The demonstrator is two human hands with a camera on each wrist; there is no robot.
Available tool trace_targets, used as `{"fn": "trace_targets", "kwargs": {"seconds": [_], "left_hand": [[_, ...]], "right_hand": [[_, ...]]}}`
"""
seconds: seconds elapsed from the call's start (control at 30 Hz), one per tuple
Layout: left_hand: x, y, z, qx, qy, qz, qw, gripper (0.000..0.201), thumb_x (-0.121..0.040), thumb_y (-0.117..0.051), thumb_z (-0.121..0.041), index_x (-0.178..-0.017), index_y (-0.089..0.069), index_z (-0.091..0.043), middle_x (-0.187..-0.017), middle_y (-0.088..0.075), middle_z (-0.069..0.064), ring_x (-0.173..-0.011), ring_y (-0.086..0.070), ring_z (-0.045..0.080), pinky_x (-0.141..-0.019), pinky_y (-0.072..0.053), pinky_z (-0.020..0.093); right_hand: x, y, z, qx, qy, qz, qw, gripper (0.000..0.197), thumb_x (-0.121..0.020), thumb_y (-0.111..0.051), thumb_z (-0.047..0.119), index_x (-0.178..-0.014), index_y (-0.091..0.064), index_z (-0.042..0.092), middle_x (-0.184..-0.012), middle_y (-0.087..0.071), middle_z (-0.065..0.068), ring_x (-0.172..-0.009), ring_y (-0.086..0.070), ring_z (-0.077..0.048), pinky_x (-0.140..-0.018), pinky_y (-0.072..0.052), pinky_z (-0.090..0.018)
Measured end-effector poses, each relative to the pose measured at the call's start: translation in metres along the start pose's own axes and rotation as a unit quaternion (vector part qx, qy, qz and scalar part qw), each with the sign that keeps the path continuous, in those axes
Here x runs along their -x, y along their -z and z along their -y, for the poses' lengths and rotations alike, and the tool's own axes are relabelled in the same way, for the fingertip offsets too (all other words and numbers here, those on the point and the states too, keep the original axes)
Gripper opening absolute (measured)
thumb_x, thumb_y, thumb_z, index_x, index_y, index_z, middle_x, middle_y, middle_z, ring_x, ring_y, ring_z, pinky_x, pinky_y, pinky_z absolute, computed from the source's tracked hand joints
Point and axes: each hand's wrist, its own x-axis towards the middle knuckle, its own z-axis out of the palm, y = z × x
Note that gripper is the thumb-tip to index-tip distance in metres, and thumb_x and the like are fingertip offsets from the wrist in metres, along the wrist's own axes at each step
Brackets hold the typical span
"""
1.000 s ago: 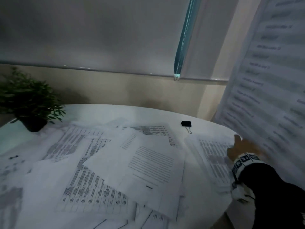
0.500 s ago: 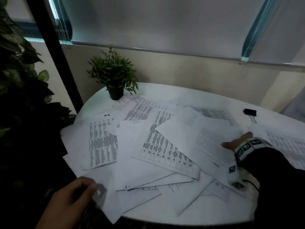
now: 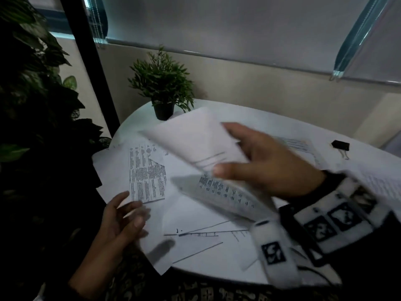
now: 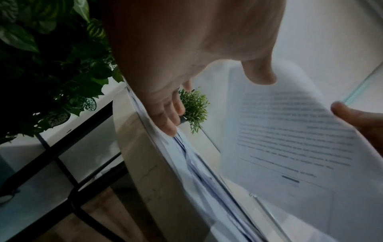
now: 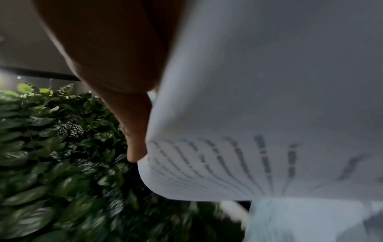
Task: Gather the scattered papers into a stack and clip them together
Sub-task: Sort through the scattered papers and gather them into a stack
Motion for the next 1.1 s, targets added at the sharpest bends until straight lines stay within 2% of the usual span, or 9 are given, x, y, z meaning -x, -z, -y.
{"fn": "trace_targets", "kwargs": {"seconds": [0.1, 0.23, 0.33, 0.43, 0.6, 0.7, 0.83, 1.0, 1.1], "left_hand": [[0.000, 0.004, -0.002, 0.033, -0.024, -0.025, 0.999, 0.094, -0.040, -0.089, -0.052, -0.123, -0.047, -0.037, -0.127, -0.060, -0.005, -0.114, -0.060, 0.011, -0.089, -0.055, 0.033], [0.000, 0.003, -0.013, 0.021, -0.016, -0.070, 0.997, 0.070, -0.051, -0.087, -0.043, -0.109, -0.067, -0.010, -0.104, -0.074, 0.005, -0.096, -0.070, 0.023, -0.071, -0.059, 0.030], [-0.006, 0.014, -0.009, -0.017, -0.007, -0.114, 0.993, 0.032, -0.080, -0.067, -0.012, -0.112, -0.065, -0.010, -0.105, -0.074, 0.004, -0.098, -0.070, 0.025, -0.083, -0.058, 0.038], [-0.010, 0.022, 0.000, -0.063, 0.018, -0.116, 0.991, 0.035, -0.085, -0.059, 0.006, -0.117, -0.057, -0.006, -0.113, -0.068, 0.013, -0.102, -0.066, 0.030, -0.089, -0.051, 0.043], [-0.012, 0.016, 0.004, -0.078, 0.017, -0.126, 0.989, 0.075, -0.081, -0.051, 0.020, -0.141, -0.027, -0.018, -0.124, -0.051, 0.007, -0.109, -0.053, 0.024, -0.089, -0.041, 0.031], [-0.009, 0.012, 0.003, -0.030, 0.069, -0.128, 0.989, 0.064, -0.081, -0.045, 0.023, -0.128, -0.048, -0.021, -0.120, -0.054, 0.001, -0.098, -0.060, 0.003, -0.072, -0.046, 0.007], [-0.010, 0.013, 0.005, -0.012, 0.106, -0.124, 0.986, 0.033, -0.088, -0.050, 0.012, -0.097, -0.068, -0.014, -0.114, -0.066, 0.005, -0.091, -0.066, 0.005, -0.078, -0.048, 0.013], [-0.008, 0.003, -0.005, 0.106, 0.141, -0.086, 0.981, 0.030, -0.094, -0.050, -0.034, -0.106, -0.066, -0.011, -0.100, -0.073, 0.003, -0.083, -0.071, 0.014, -0.078, -0.052, 0.030], [-0.004, 0.013, 0.004, 0.068, 0.125, -0.063, 0.988, 0.039, -0.086, -0.065, -0.025, -0.121, -0.060, -0.010, -0.116, -0.067, 0.018, -0.096, -0.066, 0.033, -0.081, -0.050, 0.041]], "right_hand": [[-0.014, -0.036, -0.012, -0.137, -0.041, 0.067, 0.988, 0.054, -0.078, -0.064, -0.007, -0.128, -0.050, 0.009, -0.116, -0.065, -0.011, -0.100, -0.066, -0.022, -0.084, -0.055, -0.032], [-0.031, -0.046, -0.041, -0.185, -0.096, 0.018, 0.978, 0.048, -0.086, -0.062, 0.009, -0.132, -0.047, 0.010, -0.118, -0.064, -0.017, -0.103, -0.064, -0.032, -0.092, -0.051, -0.049], [-0.042, -0.019, -0.074, 0.155, -0.192, -0.088, 0.965, 0.060, -0.090, -0.053, 0.046, -0.139, -0.037, 0.016, -0.132, -0.056, -0.011, -0.116, -0.056, -0.025, -0.103, -0.043, -0.045], [-0.041, 0.015, -0.115, 0.492, -0.336, -0.057, 0.801, 0.085, -0.083, -0.054, 0.060, -0.146, -0.017, 0.016, -0.142, -0.037, -0.015, -0.129, -0.038, -0.033, -0.103, -0.038, -0.047], [-0.039, 0.027, -0.138, 0.542, -0.347, 0.000, 0.765, 0.072, -0.090, -0.047, 0.040, -0.147, -0.012, 0.012, -0.124, -0.051, -0.013, -0.103, -0.055, -0.027, -0.082, -0.049, -0.033], [-0.036, 0.029, -0.125, 0.598, -0.312, -0.020, 0.738, 0.047, -0.093, -0.040, 0.021, -0.139, -0.030, 0.013, -0.120, -0.056, -0.011, -0.104, -0.057, -0.027, -0.078, -0.045, -0.032], [-0.027, 0.000, -0.087, 0.602, -0.190, -0.062, 0.773, 0.043, -0.090, -0.041, 0.008, -0.129, -0.041, 0.026, -0.099, -0.063, -0.006, -0.086, -0.062, -0.028, -0.071, -0.049, -0.032], [0.004, -0.097, -0.050, 0.500, 0.055, 0.199, 0.841, 0.056, -0.080, -0.053, 0.005, -0.130, -0.039, 0.029, -0.117, -0.059, -0.003, -0.104, -0.058, -0.030, -0.078, -0.051, -0.042], [0.004, -0.106, -0.049, 0.357, 0.040, 0.282, 0.890, 0.046, -0.090, -0.056, 0.036, -0.133, -0.041, 0.033, -0.129, -0.056, -0.002, -0.115, -0.055, -0.025, -0.093, -0.048, -0.040]]}}
